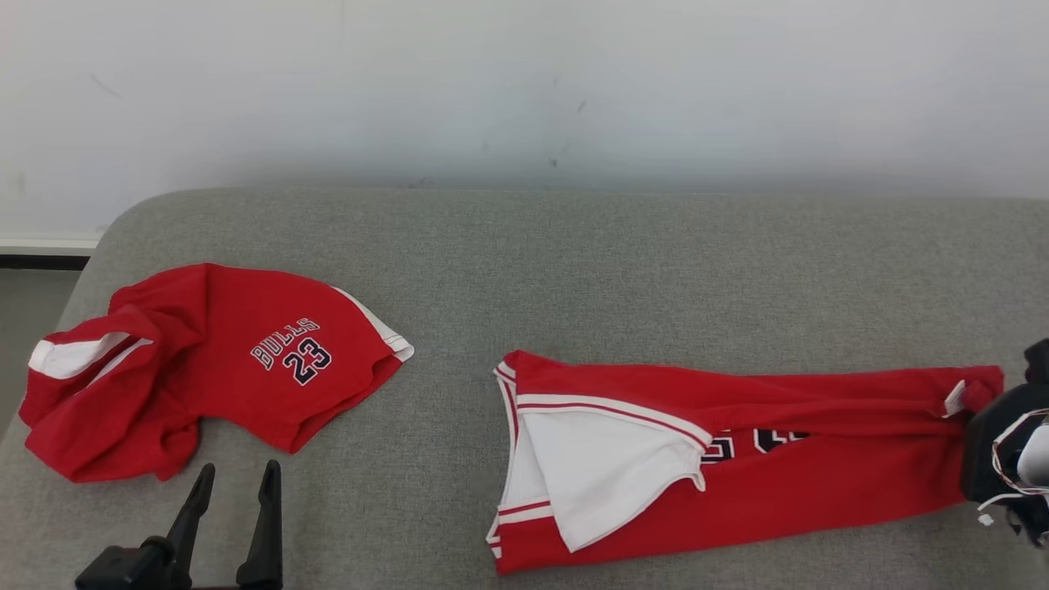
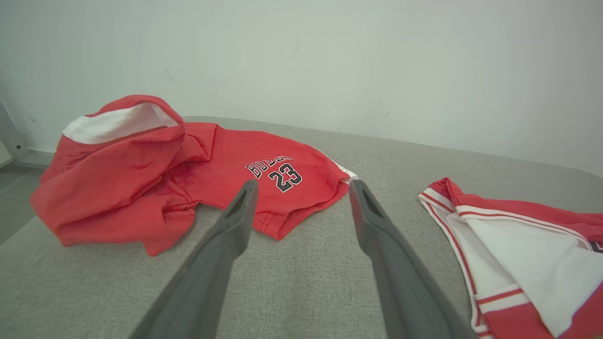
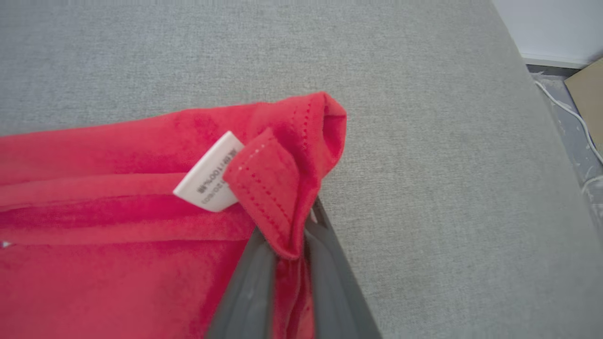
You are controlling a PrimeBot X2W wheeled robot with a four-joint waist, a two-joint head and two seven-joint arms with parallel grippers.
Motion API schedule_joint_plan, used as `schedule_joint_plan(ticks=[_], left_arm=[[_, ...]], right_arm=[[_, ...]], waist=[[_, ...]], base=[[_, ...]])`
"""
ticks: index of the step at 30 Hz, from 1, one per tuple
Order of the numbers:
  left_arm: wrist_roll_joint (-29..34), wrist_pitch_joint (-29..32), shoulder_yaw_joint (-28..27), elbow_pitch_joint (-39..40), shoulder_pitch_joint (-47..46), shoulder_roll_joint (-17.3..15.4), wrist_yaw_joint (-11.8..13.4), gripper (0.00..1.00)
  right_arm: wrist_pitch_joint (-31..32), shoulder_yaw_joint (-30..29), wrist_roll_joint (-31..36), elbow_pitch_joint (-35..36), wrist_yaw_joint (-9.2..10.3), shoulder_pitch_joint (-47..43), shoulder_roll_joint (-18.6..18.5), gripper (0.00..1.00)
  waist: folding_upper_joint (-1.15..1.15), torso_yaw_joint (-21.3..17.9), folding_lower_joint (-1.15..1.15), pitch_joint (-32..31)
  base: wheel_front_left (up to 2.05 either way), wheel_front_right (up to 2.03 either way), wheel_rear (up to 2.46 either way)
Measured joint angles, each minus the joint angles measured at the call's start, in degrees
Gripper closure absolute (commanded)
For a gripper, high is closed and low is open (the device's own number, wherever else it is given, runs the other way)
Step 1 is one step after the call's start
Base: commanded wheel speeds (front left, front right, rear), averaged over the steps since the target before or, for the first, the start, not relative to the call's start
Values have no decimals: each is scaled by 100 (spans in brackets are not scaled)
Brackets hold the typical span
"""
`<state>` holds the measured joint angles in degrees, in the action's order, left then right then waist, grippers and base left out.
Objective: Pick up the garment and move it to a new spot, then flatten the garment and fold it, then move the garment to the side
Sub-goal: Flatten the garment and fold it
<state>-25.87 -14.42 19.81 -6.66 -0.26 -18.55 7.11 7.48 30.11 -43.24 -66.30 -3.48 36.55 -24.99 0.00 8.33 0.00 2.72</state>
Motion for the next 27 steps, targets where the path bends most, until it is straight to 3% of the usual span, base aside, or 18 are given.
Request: schedule_joint_plan(ticks=[7,12,16,27], left_arm=[[9,0,-35,3,17,16,0,0],[23,0,-25,-5,19,52,0,0],[37,0,-10,-21,30,57,-1,0],[73,0,190,-155,30,221,-13,0]], right_arm=[[-71,-8,36,77,-13,24,24,100],[-81,-192,-371,420,-266,18,359,100],[105,-176,-589,875,-366,20,642,100],[1006,200,-1361,2547,-366,-178,767,100]], waist=[[0,-133,0,-12],[0,-212,0,-51],[0,-274,0,-106],[0,-285,0,-253]], base=[[0,0,0],[0,0,0],[0,0,0],[0,0,0]])
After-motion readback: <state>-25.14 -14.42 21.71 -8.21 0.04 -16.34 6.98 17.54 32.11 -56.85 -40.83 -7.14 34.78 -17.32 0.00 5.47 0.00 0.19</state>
